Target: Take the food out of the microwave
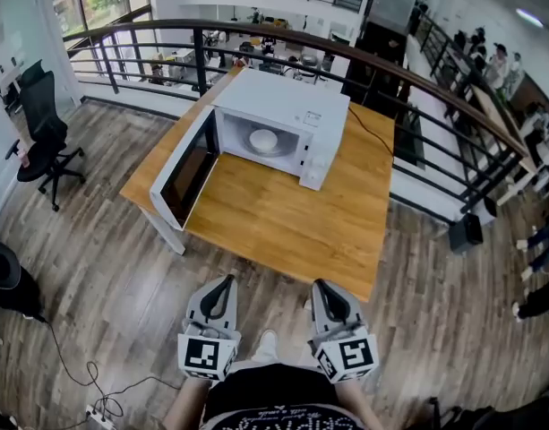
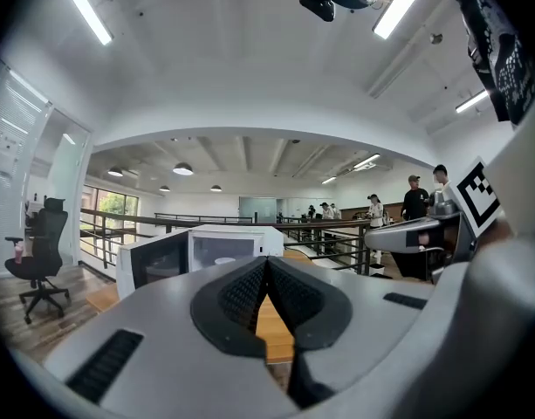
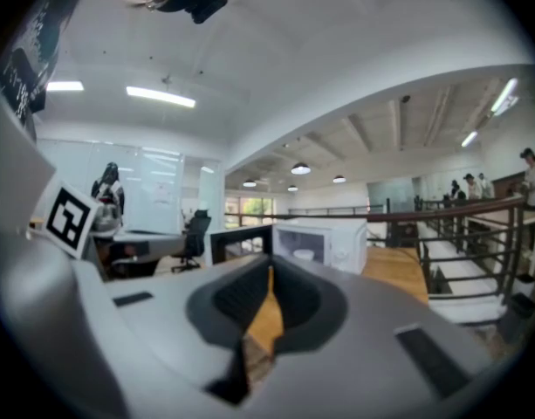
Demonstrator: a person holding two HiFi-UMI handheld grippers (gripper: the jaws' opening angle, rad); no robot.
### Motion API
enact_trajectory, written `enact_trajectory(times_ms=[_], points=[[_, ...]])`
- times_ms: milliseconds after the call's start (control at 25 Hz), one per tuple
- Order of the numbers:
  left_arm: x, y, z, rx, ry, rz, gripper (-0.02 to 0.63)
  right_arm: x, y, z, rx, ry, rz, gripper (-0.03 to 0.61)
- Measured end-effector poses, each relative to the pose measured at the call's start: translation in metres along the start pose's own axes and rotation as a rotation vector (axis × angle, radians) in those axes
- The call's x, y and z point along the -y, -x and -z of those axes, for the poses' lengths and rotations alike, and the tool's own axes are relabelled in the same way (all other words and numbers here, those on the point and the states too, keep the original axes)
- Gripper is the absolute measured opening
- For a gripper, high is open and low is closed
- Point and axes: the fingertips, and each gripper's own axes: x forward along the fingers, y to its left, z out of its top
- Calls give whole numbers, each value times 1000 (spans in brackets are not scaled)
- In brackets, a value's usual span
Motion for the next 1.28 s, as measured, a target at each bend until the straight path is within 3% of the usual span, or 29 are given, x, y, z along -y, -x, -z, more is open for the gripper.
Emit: enact_trajectory(times_ms=[720, 1280], points=[[-5, -71, -12, 16, 1, 15, 32, 42, -47, 9, -36, -38, -8, 35], [-94, -173, -25, 39, -7, 22, 32, 62, -159, -7, -39, -57, 50, 35]])
